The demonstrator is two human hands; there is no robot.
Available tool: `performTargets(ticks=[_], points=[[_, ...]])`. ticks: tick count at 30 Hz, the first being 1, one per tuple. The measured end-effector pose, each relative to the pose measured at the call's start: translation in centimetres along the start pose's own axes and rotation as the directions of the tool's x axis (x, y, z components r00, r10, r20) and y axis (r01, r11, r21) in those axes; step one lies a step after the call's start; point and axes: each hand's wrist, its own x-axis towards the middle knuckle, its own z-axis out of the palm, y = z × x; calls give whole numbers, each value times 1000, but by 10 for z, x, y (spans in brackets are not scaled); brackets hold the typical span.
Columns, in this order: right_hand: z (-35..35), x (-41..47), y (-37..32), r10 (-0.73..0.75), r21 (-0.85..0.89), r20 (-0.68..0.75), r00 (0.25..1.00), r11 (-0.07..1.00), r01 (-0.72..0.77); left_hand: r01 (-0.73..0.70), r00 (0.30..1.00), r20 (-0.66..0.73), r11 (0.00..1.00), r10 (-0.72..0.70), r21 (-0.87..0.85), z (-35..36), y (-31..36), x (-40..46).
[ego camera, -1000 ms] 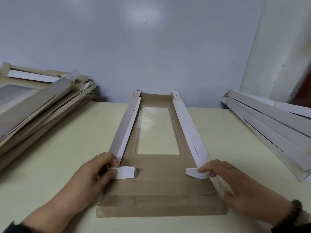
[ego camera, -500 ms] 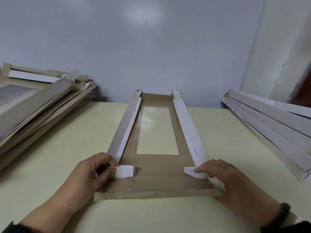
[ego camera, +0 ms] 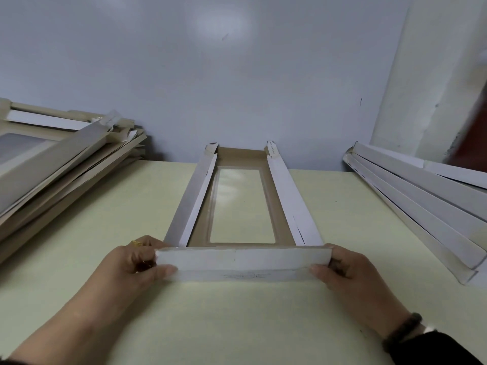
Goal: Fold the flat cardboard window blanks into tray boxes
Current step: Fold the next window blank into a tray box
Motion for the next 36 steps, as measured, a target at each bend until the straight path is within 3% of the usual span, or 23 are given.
performTargets(ticks=[5, 12, 20, 23, 26, 29, 32, 34, 36], points=[[-2, 1, 5, 27, 89, -12, 1000, 996, -26, 32, 998, -47, 998, -35, -61, 9, 1, 2], [1, 4, 7, 47, 105, -100, 994, 994, -36, 46, 997, -68, 998, -43, 41, 15, 5, 1], [1, 1, 3, -113, -290, -42, 993, 952, 96, -13, 969, -230, 952, 88, 307, 27, 7, 6], [1, -2, -1, -117, -350, -2, 993, 930, 109, -153, 959, -171, 921, 226, 358, 26, 9, 5], [1, -3, 1, -153, -473, 69, 986, 865, 167, -252, 959, -23, 887, 283, 387, 28, 8, 1], [1, -3, 3, -167, -591, 111, 980, 782, 200, -273, 955, 15, 854, 298, 442, 30, 2, -1], [1, 0, 1, -302, -724, 105, 948, 630, 280, -279, 956, 53, 834, 289, 476, 30, 9, -1], [4, 1, -3, -376, -807, 111, 920, 506, 304, -360, 929, 137, 760, 343, 542, 30, 11, 0], [6, 1, -3, -428, -812, 167, 888, 451, 370, -405, 912, 194, 708, 362, 578, 33, 13, 0]])
